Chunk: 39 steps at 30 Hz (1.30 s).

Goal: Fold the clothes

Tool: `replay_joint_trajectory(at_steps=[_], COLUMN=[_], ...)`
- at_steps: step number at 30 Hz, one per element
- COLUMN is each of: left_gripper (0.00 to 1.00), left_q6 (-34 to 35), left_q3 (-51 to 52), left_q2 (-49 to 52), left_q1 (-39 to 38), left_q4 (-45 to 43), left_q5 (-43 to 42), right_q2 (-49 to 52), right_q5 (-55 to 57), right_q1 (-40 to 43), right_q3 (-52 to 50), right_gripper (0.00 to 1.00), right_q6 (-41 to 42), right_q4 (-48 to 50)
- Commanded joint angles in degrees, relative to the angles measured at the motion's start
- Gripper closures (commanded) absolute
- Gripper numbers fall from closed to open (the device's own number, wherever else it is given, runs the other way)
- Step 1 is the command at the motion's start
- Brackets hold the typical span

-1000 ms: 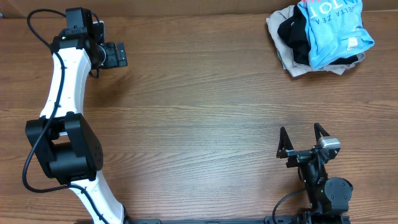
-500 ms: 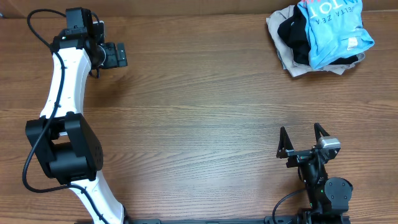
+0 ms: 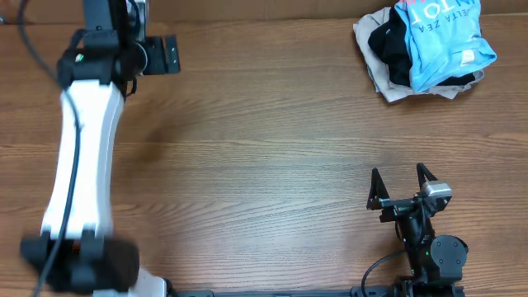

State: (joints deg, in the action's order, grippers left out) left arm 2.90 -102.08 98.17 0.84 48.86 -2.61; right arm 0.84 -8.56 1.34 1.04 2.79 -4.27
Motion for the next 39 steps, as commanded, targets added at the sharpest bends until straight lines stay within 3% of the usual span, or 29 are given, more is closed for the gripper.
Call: replay_joint_trajectory(at_steps=[1,10,15,28,33,39], left_gripper=[0.00,0.00,0.00,0.00,0.00,0.00], left_q6=[0.55,-0.35,-0.55,4.98,6.84,6.51], left_q3=[-0.37,-0.09,6.60,53.20,72.32,85.42], left_q2=[-12.26,-24.20,-28.96,-50.05,-61.99,-74.18], left_q1=[-0.94,-0.11,-0.09,0.13,1.05,1.11], left_q4=[-0.02,0.68,-2.73,-33.86,-52.02,-56.65], left_q5=[0.02,1.99,3.19,1.55,1.51,3.74], right_q2=[-0.70,-0.70,-0.70,-0.70,-0.70,-0.70], right_q5=[0.42,0.42,0.42,0.42,0.42,0.42], right_q1=[-0.42,-0.42,-0.42,-0.42,-0.42,-0.42], right_q3=[-0.57,-0.57,-0.57,-0.57,-0.57,-0.57], right_gripper=[0.00,0.00,0.00,0.00,0.00,0.00], right_q6=[-0.02,-0.02,-0.02,-0.02,-0.02,-0.02], right_q4=[0.33,0.35,0.35,0.33,0.35,0.35])
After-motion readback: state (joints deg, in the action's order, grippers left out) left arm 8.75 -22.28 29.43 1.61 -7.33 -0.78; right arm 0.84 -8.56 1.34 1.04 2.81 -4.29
